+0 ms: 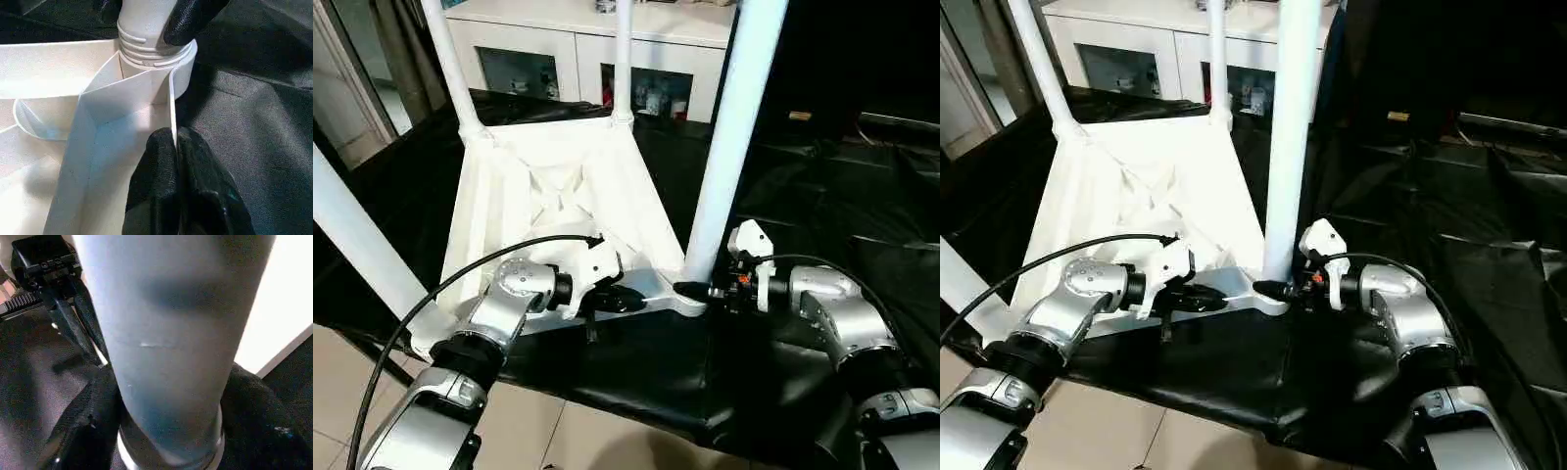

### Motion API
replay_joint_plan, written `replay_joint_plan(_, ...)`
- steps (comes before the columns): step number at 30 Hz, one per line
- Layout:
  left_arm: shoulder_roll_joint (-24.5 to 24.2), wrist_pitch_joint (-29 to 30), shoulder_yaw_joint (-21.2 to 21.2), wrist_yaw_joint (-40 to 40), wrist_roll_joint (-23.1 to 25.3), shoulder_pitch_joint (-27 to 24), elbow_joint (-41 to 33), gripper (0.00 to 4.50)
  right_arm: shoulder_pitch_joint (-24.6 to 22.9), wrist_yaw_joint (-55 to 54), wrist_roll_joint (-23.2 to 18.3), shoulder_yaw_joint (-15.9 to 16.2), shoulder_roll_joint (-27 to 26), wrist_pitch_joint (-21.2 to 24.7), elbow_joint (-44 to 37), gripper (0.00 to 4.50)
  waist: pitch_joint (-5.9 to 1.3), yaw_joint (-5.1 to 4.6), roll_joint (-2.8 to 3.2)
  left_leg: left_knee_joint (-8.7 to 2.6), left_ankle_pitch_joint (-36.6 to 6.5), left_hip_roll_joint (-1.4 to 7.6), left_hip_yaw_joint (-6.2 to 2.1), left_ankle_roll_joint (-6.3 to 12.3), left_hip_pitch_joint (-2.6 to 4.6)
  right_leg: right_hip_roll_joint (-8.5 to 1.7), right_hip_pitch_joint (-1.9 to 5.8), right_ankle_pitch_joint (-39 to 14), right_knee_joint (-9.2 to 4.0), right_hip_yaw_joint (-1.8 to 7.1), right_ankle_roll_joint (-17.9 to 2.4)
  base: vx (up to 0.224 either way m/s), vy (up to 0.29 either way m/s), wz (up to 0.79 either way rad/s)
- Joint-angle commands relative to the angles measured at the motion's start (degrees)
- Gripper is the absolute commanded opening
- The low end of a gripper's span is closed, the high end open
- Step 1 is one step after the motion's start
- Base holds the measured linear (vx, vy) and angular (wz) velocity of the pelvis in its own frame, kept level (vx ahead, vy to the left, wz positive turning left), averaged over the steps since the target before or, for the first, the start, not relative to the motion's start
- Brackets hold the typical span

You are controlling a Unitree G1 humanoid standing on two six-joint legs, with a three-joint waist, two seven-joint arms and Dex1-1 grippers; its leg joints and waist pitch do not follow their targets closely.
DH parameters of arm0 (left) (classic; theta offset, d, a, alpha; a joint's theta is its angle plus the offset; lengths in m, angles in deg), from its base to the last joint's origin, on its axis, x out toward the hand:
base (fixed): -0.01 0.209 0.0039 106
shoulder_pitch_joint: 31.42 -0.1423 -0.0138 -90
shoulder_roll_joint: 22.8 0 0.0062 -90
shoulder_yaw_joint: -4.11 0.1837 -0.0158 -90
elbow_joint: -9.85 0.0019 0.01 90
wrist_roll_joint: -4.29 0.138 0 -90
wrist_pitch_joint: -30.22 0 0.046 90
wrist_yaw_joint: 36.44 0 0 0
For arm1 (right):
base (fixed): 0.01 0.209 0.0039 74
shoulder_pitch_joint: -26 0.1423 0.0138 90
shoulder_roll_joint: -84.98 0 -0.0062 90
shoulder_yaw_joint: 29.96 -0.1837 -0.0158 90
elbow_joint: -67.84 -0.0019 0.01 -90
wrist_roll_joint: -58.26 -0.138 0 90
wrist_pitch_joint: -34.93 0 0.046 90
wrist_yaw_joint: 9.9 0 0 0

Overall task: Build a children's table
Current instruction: Rotate leg to tighten

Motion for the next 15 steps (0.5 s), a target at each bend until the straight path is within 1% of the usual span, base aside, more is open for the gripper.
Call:
replay_joint_plan(1,0.7,-0.5,-0.1,0.5,-0.7,-0.6,0.3,0.0,0.0,0.9,1.4,1.6,0.0,-0.6,0.8,2.51,-3.78,0.07,-0.91,-3.17,-10.0,1.25,0.18,4.38,0.36,-3.01,3.19,-9.9,-3.41,2.06,-13.3,0.0,0.0,0.0)
replay_joint_plan(4,1.0,0.0,0.0,2.3,0.2,-0.4,1.0,0.0,-0.4,-0.5,1.5,1.3,-0.5,-0.6,1.2,2.47,-3.72,0.03,-0.92,-3.21,-10.2,1.24,0.17,4.39,0.37,-3.0,3.14,-10.7,-3.5,2.02,-13.0,0.0,0.0,0.0)
replay_joint_plan(5,1.4,0.4,0.0,4.0,0.9,0.0,1.7,0.0,-0.6,-2.3,1.4,0.7,-1.1,-0.5,1.6,2.46,-3.69,0.02,-0.97,-3.22,-10.4,1.23,0.18,4.26,0.39,-3.03,3.11,-11.4,-3.57,2.06,-12.8,0.0,0.0,0.0)
replay_joint_plan(6,1.4,0.4,0.0,4.0,0.9,0.0,1.7,0.0,-0.6,-2.3,1.4,0.7,-1.1,-0.5,1.6,2.46,-3.57,-0.04,-0.95,-3.31,-11.0,1.24,0.16,4.13,0.4,-3.02,3.04,-12.2,-3.7,2.03,-12.7,0.0,0.0,0.0)
replay_joint_plan(7,2.7,1.3,-0.4,7.8,1.6,0.9,3.1,0.0,-1.1,-7.1,1.2,-0.7,-2.7,0.6,2.4,2.46,-3.47,-0.15,-1.04,-3.4,-11.7,1.2,0.17,3.77,0.44,-3.02,2.94,-14.2,-3.94,2.05,-12.0,0.0,0.0,0.0)
replay_joint_plan(8,3.6,1.7,-0.7,9.8,2.0,1.6,4.0,0.0,-1.3,-10.3,1.2,-1.5,-3.7,1.1,3.1,2.46,-3.36,-0.24,-1.01,-3.46,-12.7,1.15,0.17,3.14,0.74,-3.09,2.67,-16.4,-4.27,2.14,-11.5,0.0,0.0,0.0)
replay_joint_plan(9,4.6,2.7,-0.9,11.8,2.3,2.3,4.8,0.0,-1.7,-13.8,1.5,-2.1,-4.8,1.7,3.8,2.46,-3.39,-0.29,-1.05,-3.53,-13.1,1.12,0.07,2.72,0.81,-3.14,2.72,-17.4,-4.31,2.11,-11.2,0.0,0.0,0.0)
replay_joint_plan(10,5.8,3.5,-1.1,14.8,2.8,3.2,5.9,0.0,-2.1,-17.2,2.0,-2.5,-6.0,2.1,4.3,2.45,-3.29,-0.51,-1.14,-3.66,-13.8,0.95,0.01,2.08,0.64,-3.12,2.74,-19.7,-4.61,2.09,-10.1,0.0,0.0,0.0)
replay_joint_plan(11,6.7,4.0,-1.4,17.1,3.1,3.9,6.8,0.0,-2.3,-20.0,2.4,-2.9,-6.9,2.4,4.9,2.44,-3.29,-0.46,-1.0,-3.72,-14.2,1.0,-0.08,1.84,0.84,-3.17,2.72,-20.6,-4.71,2.02,-9.7,0.0,0.0,0.0)
replay_joint_plan(12,8.6,5.7,-2.1,21.4,3.3,5.5,8.5,0.0,-2.2,-27.3,3.1,-4.0,-9.3,4.3,5.6,2.43,-3.24,-0.57,-1.0,-3.71,-14.6,0.95,-0.02,1.84,0.87,-3.14,2.57,-21.2,-4.91,2.05,-9.5,0.0,0.0,0.0)
replay_joint_plan(13,9.9,6.9,-2.6,24.3,3.3,6.6,9.7,0.0,-2.0,-32.3,3.5,-4.8,-11.0,5.7,6.0,2.43,-3.1,-0.84,-0.89,-3.88,-15.6,0.81,-0.11,0.83,1.01,-3.05,2.4,-23.0,-5.1,2.04,-8.8,0.0,0.0,0.0)
replay_joint_plan(14,9.9,6.9,-2.6,24.3,3.3,6.6,9.7,0.0,-2.0,-32.3,3.5,-4.8,-11.0,5.7,6.0,2.43,-2.97,-0.93,-0.98,-3.92,-16.2,0.67,-0.11,0.67,1.05,-2.96,2.43,-24.3,-5.24,1.93,-8.4,0.0,0.0,0.0)
replay_joint_plan(15,10.2,7.2,-2.6,25.0,3.4,7.0,10.0,0.0,-1.9,-34.0,3.6,-5.2,-11.5,6.1,6.3,2.42,-3.0,-0.87,-1.07,-3.9,-16.7,0.57,-0.17,0.72,1.12,-3.05,2.5,-25.7,-5.45,1.81,-7.9,0.0,0.0,0.0)
